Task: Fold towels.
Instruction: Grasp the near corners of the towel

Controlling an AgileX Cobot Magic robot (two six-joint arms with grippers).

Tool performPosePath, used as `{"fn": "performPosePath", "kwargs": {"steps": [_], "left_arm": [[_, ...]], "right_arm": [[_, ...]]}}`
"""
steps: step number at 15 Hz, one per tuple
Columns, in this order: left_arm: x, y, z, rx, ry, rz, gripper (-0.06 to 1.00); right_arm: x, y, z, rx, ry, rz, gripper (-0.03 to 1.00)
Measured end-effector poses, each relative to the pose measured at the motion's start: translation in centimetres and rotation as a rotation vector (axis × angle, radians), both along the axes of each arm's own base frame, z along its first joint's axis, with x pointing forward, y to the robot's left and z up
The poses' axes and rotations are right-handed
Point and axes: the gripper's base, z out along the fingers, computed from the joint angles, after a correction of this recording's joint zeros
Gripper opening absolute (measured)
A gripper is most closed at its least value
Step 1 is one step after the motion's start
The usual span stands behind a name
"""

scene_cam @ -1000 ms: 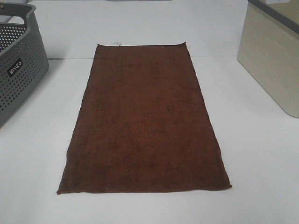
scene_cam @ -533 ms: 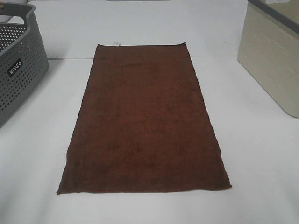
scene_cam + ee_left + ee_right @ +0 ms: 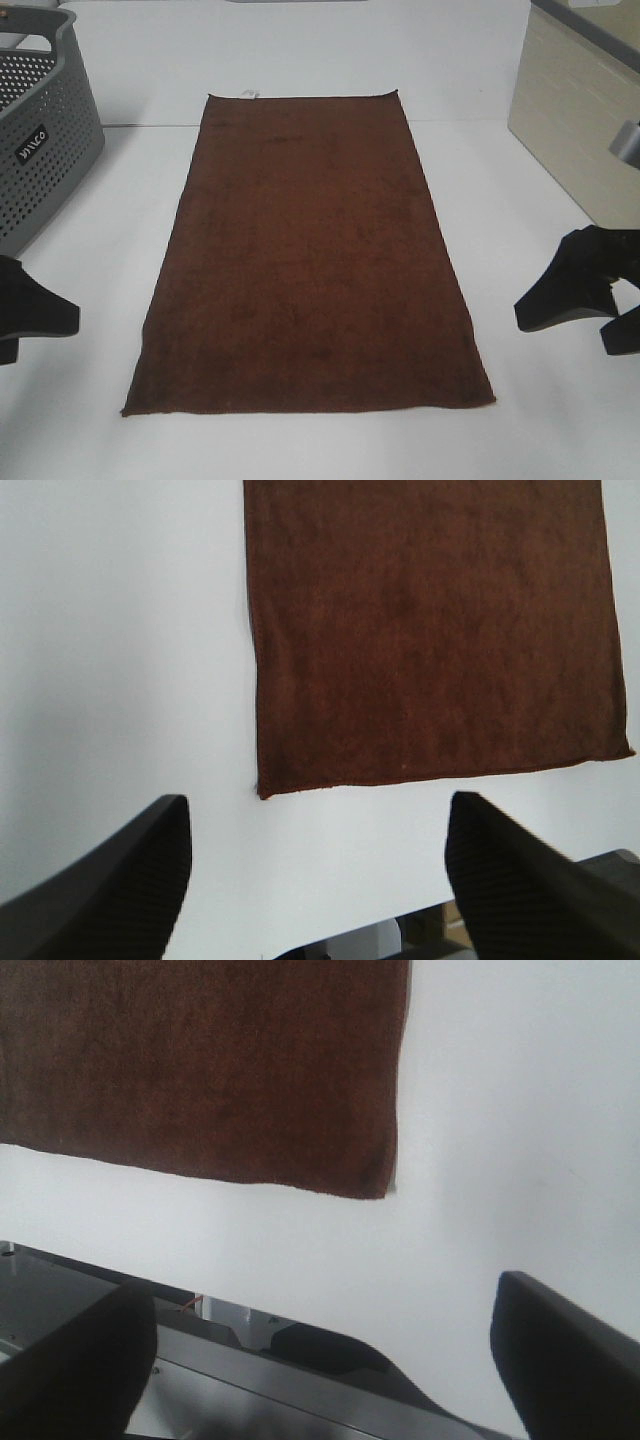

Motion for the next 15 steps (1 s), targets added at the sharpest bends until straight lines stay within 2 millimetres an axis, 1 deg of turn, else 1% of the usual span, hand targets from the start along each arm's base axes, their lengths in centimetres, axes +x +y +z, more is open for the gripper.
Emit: {"fn": "performPosePath", "kwargs": {"steps": [1, 4, 7, 10, 12, 14, 15], "left_arm": [[0.7, -0.2, -1.4, -0.025, 0.045, -0.006, 0.68], [2.4, -0.7, -5.0, -0.064, 0.095, -0.049, 0.68], [4.3, -1.1, -7.7, -0.116, 0.109, -0.084, 0.68], [5.6, -1.4, -9.9, -0.144, 0.148, -0.115, 0.68], [6.2, -2.6, -10.7, -0.192, 0.165, -0.152, 0.68], [6.8, -4.2, -11.0, -0.225, 0.168, -0.199, 0.67], [7.0, -4.9, -11.2, -0.233, 0.173, -0.211, 0.66]], "right_arm": [[0.7, 0.1, -0.9, 0.016, 0.011, 0.001, 0.85], [2.6, 0.5, -3.8, 0.054, 0.048, 0.003, 0.85], [3.8, 0.8, -6.2, 0.09, 0.066, 0.008, 0.85], [4.6, 1.1, -8.3, 0.134, 0.089, 0.006, 0.84], [4.8, 1.6, -9.7, 0.147, 0.109, 0.019, 0.82], [4.9, 3.3, -10.5, 0.152, 0.12, 0.054, 0.78], [5.2, 4.2, -10.8, 0.158, 0.125, 0.063, 0.74]]}}
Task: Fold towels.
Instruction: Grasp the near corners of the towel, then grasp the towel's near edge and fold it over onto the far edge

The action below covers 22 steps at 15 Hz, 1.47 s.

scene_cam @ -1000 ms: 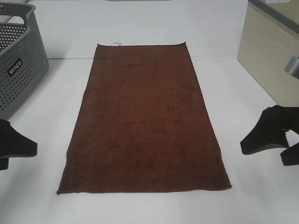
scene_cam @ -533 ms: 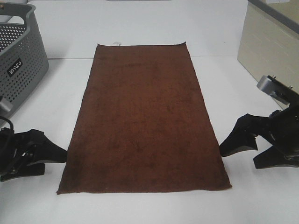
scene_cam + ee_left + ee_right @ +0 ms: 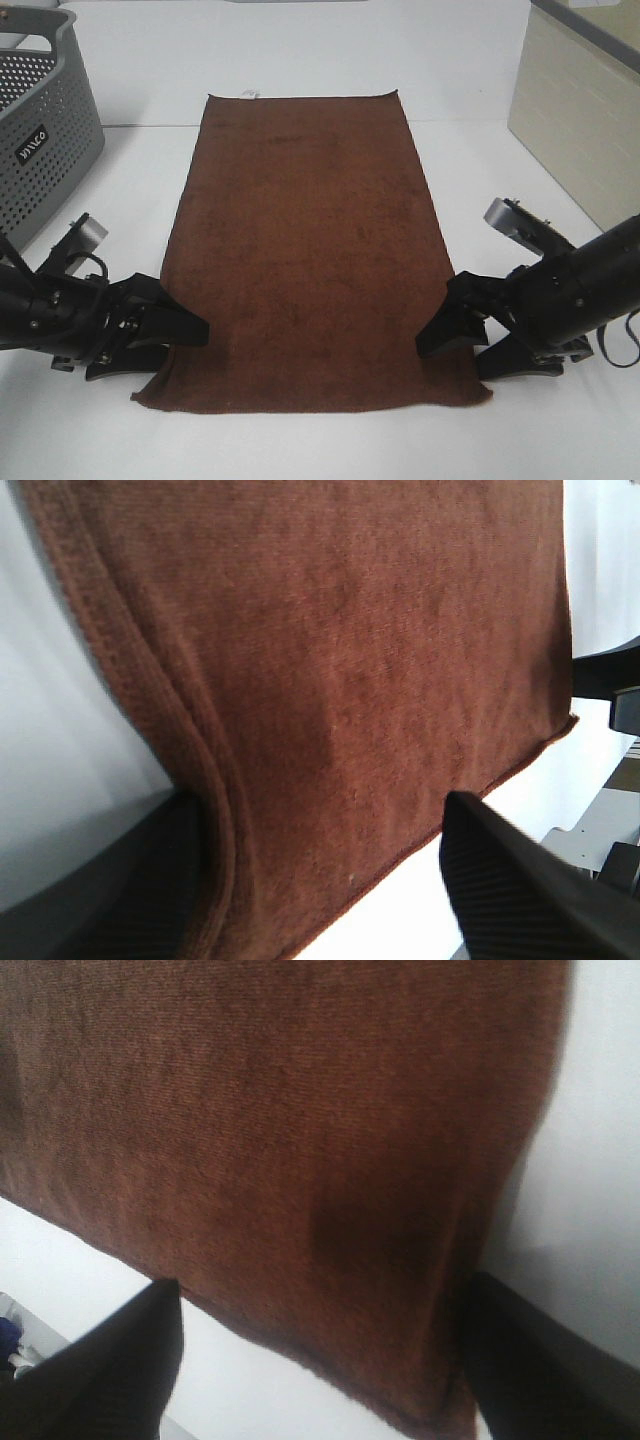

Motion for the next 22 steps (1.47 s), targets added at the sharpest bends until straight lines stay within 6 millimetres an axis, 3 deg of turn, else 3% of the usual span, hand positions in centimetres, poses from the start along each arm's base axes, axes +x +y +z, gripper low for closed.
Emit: {"fn": "performPosePath", "kwargs": {"steps": [2, 5, 6, 9, 13, 17, 22], "left_arm": [[0.4, -0.7, -0.3, 0.006, 0.013, -0.002, 0.53], [0.6, -0.4, -1.0, 0.058, 0.022, 0.023, 0.08], [0.6, -0.4, -1.0, 0.06, 0.02, 0.023, 0.01], [0.3, -0.4, -0.8, 0.054, 0.022, 0.02, 0.01], [-2.4, 0.6, 0.7, 0.124, 0.006, 0.042, 0.01], [-6.9, 1.3, 2.7, 0.126, -0.01, 0.044, 0.01], [-12.4, 2.0, 2.8, 0.122, 0.054, 0.049, 0.01]], "right_arm": [[0.6, 0.7, -0.4, -0.009, 0.006, -0.024, 0.58], [1.0, 0.3, -0.9, -0.069, -0.005, -0.085, 0.2], [1.0, 0.2, -1.1, -0.078, 0.001, -0.095, 0.01], [0.7, 0.3, -1.1, -0.071, 0.032, -0.069, 0.0], [-0.2, 0.2, -0.7, -0.078, 0.085, -0.051, 0.0], [-3.8, -0.3, 2.9, -0.046, 0.021, -0.083, 0.0], [-9.2, -0.7, 3.6, -0.001, 0.08, -0.06, 0.0]]}}
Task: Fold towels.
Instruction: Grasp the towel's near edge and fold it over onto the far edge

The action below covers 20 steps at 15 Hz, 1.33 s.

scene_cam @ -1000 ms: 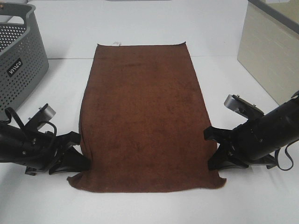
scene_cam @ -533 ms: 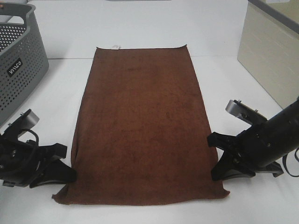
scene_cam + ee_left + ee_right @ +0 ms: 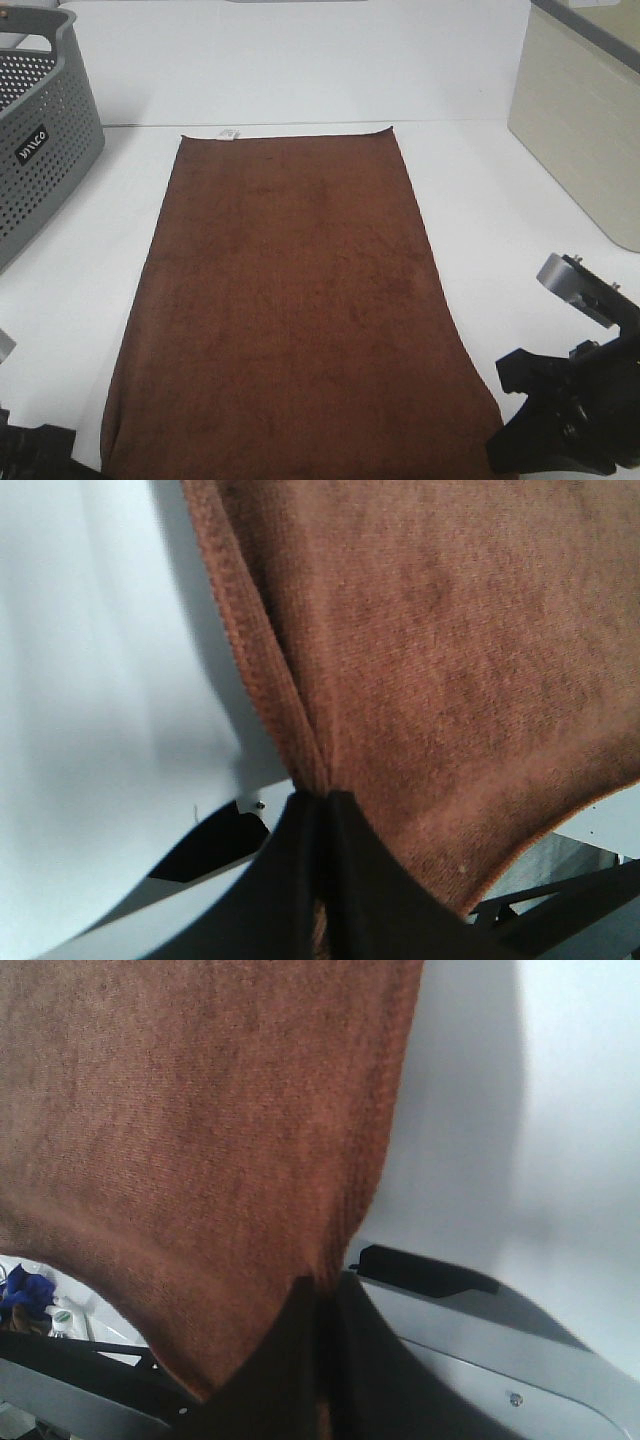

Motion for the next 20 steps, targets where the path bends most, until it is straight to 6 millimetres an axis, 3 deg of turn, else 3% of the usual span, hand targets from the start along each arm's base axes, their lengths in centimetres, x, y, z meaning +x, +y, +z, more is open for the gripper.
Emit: {"fn": "performPosePath", "kwargs": {"steps": [2, 5, 9, 13, 14, 20], "left_arm": [[-0.7, -0.1, 0.2, -0.028, 0.004, -0.001, 0.01], [0.7, -0.4, 0.9, -0.07, -0.017, 0.05, 0.01], [7.1, -0.9, 3.8, -0.047, -0.121, 0.121, 0.01], [14.9, -1.6, 6.3, -0.002, -0.195, 0.128, 0.01], [14.9, -1.6, 6.3, -0.002, -0.195, 0.128, 0.01], [26.9, -2.9, 7.3, 0.03, -0.295, 0.162, 0.01]], "right_arm": [[-0.6, -0.1, 0.2, 0.003, -0.01, 0.001, 0.0], [0.6, 0.1, 1.0, 0.004, -0.064, 0.01, 0.0], [7.4, 1.0, 3.9, -0.006, -0.196, 0.02, 0.0], [15.3, 2.0, 5.3, -0.042, -0.234, 0.04, 0.0], [15.3, 2.0, 5.3, -0.042, -0.234, 0.04, 0.0], [27.4, 3.4, 6.9, -0.113, -0.327, 0.055, 0.0]]}}
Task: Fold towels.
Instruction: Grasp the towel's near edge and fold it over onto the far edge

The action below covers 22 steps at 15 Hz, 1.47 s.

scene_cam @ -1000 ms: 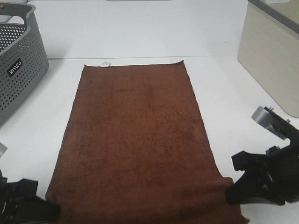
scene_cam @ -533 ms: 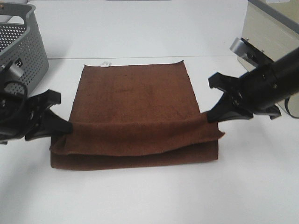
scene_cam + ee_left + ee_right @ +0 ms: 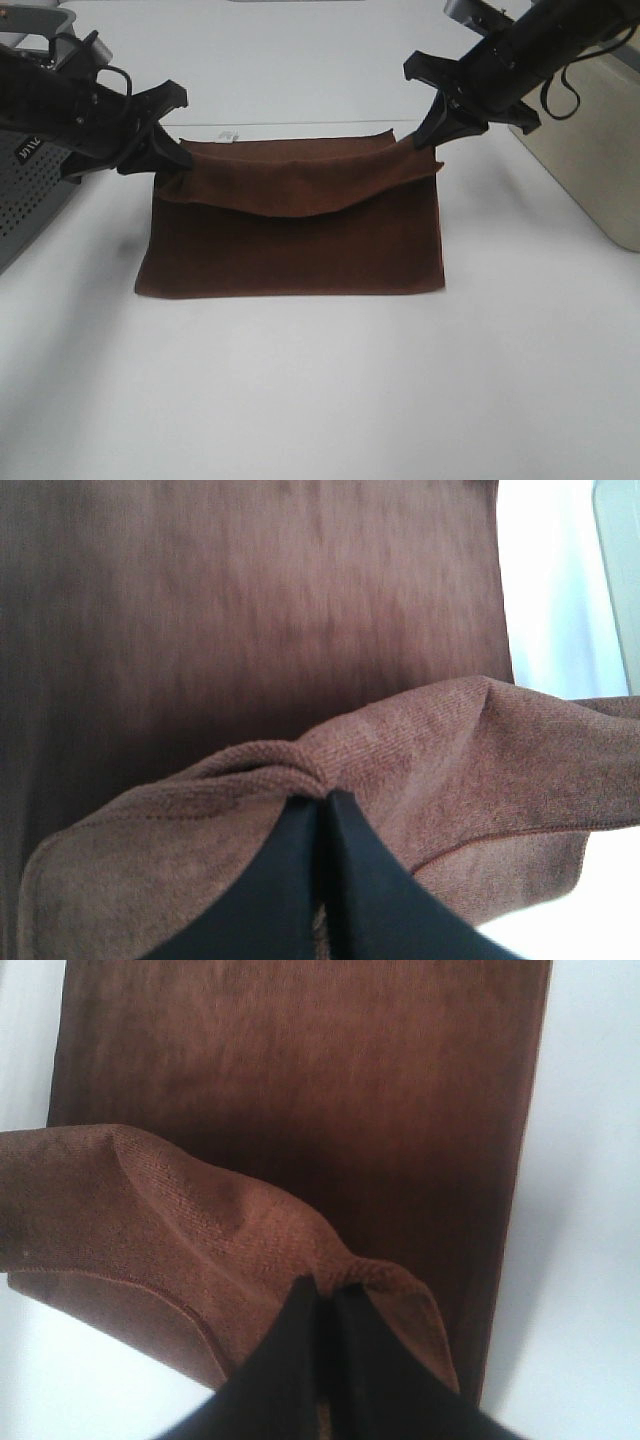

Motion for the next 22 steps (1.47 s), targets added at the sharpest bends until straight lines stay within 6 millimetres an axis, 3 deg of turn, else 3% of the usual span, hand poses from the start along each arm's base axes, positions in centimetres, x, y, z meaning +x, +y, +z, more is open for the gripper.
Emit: {"fn": "performPosePath", "kwargs": {"steps": [1, 2, 5, 9, 11, 12, 14, 15, 16, 18, 22], "left_arm": [[1.8, -0.2, 0.0, 0.003, -0.031, 0.009, 0.01], [4.9, -0.3, -0.2, 0.021, -0.1, 0.035, 0.01], [9.0, -0.1, -1.4, 0.069, -0.203, 0.111, 0.01], [12.6, -0.4, -5.3, 0.077, -0.223, 0.127, 0.02], [13.6, -0.6, -5.8, 0.072, -0.242, 0.124, 0.18], [13.8, -0.6, -5.8, 0.07, -0.248, 0.123, 0.33], [13.9, -0.7, -5.6, 0.077, -0.261, 0.111, 0.65], [13.8, -0.8, -5.6, 0.089, -0.266, 0.082, 0.74], [13.7, -0.7, -5.5, 0.109, -0.27, 0.032, 0.78], [13.3, -0.6, -4.6, 0.139, -0.278, -0.042, 0.8], [12.3, -0.2, -4.5, 0.077, -0.168, -0.137, 0.8]], "right_arm": [[1.8, 0.2, 0.1, -0.007, -0.026, 0.002, 0.0], [4.9, 0.7, 0.4, -0.01, -0.09, 0.006, 0.0], [8.7, 1.2, -2.0, -0.014, -0.145, 0.005, 0.0], [11.5, 1.4, -6.4, -0.024, -0.185, -0.022, 0.0], [11.9, 1.4, -7.7, -0.029, -0.193, -0.038, 0.02], [12.0, 1.4, -7.6, -0.029, -0.204, -0.043, 0.1], [12.1, 1.3, -7.5, -0.028, -0.211, -0.047, 0.47], [12.0, 1.3, -7.5, -0.028, -0.203, -0.044, 0.67], [11.9, 1.2, -7.2, -0.031, -0.194, -0.034, 0.79], [11.2, 1.1, -5.9, -0.051, -0.166, 0.006, 0.87], [9.2, 0.8, -2.9, -0.086, -0.039, 0.081, 0.89]]}}
